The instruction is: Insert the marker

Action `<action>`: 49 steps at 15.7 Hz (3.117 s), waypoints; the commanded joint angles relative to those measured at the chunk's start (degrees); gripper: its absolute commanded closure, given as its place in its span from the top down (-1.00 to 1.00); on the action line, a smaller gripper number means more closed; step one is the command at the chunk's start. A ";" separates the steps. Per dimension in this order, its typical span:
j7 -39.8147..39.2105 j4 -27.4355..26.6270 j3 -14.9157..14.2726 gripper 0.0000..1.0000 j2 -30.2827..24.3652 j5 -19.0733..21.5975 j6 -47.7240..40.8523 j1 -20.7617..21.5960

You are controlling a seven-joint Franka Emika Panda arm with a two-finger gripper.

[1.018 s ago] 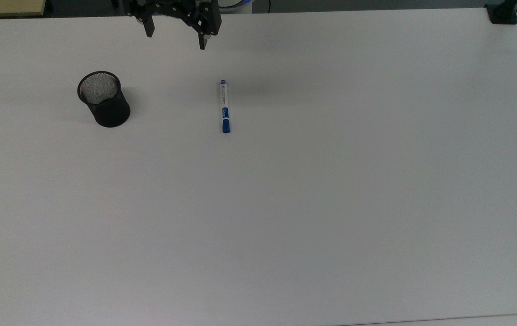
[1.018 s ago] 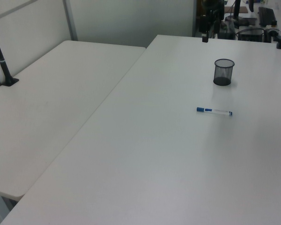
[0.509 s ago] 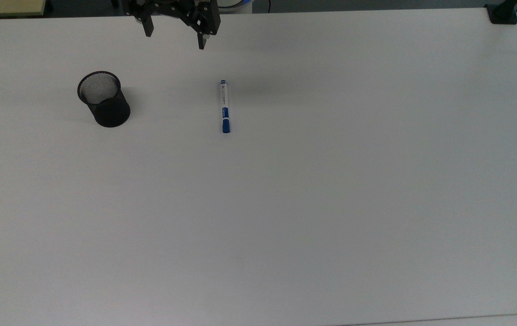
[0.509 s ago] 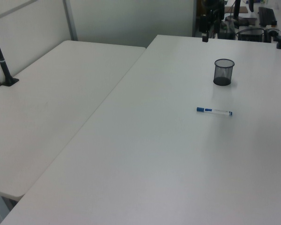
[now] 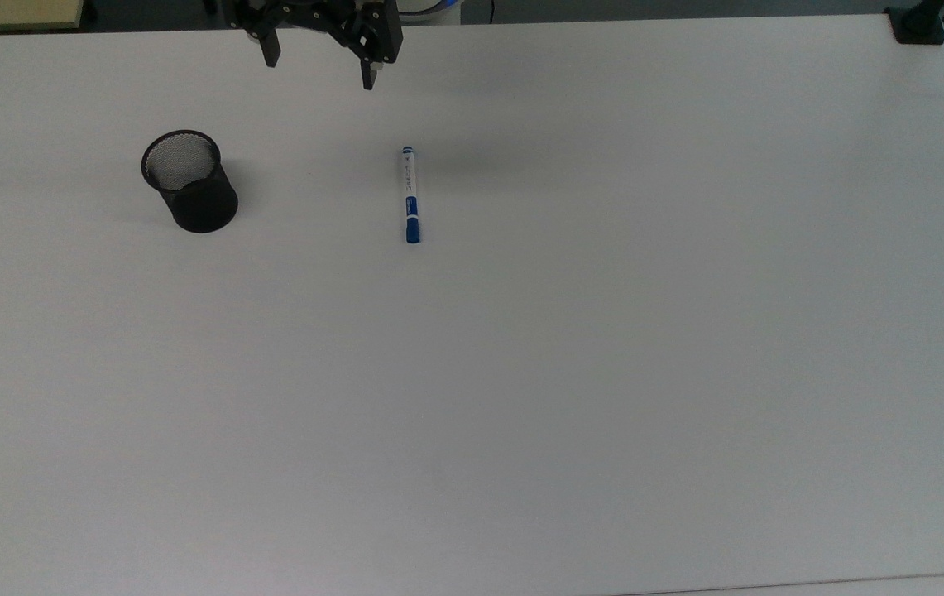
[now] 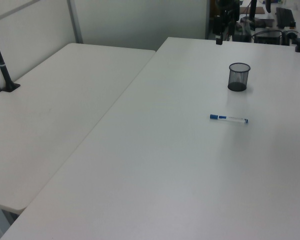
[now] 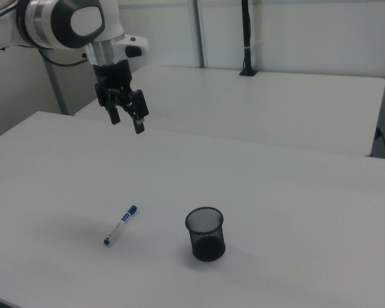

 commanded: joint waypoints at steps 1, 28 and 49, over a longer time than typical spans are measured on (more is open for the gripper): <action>-2.73 -0.16 -0.07 1.00 -0.89 0.23 -1.67 0.05; -9.68 -18.71 1.77 0.83 4.46 -4.08 12.65 0.92; -1.77 -17.92 1.86 -0.81 17.56 -4.51 21.53 6.46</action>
